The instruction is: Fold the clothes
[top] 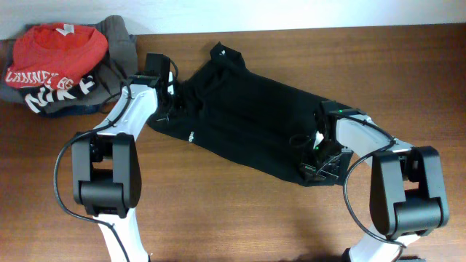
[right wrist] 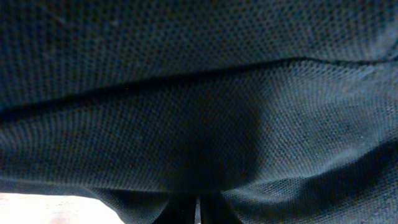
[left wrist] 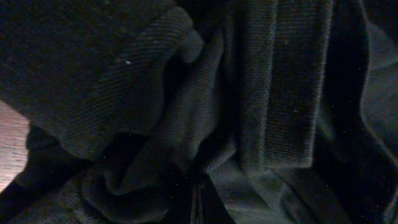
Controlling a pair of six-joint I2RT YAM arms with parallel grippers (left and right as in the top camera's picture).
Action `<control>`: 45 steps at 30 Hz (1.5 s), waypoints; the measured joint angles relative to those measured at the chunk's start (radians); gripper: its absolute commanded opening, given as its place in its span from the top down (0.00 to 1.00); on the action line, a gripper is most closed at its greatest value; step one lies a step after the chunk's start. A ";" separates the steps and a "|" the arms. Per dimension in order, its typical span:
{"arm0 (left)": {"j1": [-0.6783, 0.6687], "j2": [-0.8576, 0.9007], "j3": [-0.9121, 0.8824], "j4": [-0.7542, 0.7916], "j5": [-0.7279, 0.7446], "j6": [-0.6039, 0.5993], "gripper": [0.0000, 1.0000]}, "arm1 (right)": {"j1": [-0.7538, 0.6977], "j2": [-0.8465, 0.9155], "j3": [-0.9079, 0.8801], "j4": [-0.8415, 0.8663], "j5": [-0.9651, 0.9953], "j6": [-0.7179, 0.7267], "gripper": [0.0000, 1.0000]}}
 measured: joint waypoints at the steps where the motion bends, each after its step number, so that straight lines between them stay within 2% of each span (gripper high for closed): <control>1: 0.000 0.000 0.000 0.000 -0.007 0.000 0.99 | 0.000 0.000 0.000 0.000 0.000 0.000 0.92; 9: 0.036 0.006 0.000 0.012 -0.060 0.048 0.99 | 0.000 0.010 0.011 -0.026 0.013 0.018 0.91; 15: 0.068 0.047 0.011 0.021 -0.040 0.105 0.99 | 0.000 0.013 0.013 -0.044 0.023 0.030 0.92; 20: 0.073 0.051 0.014 0.023 -0.029 0.124 0.99 | -0.017 0.019 0.013 -0.072 0.029 0.037 0.96; 33: 0.070 0.055 0.029 -0.017 -0.062 0.127 0.99 | -0.104 0.033 0.006 -0.155 0.124 0.099 0.96; 45: 0.068 -0.011 0.027 -0.045 -0.129 0.127 0.99 | -0.106 0.033 0.008 -0.159 0.130 0.122 0.96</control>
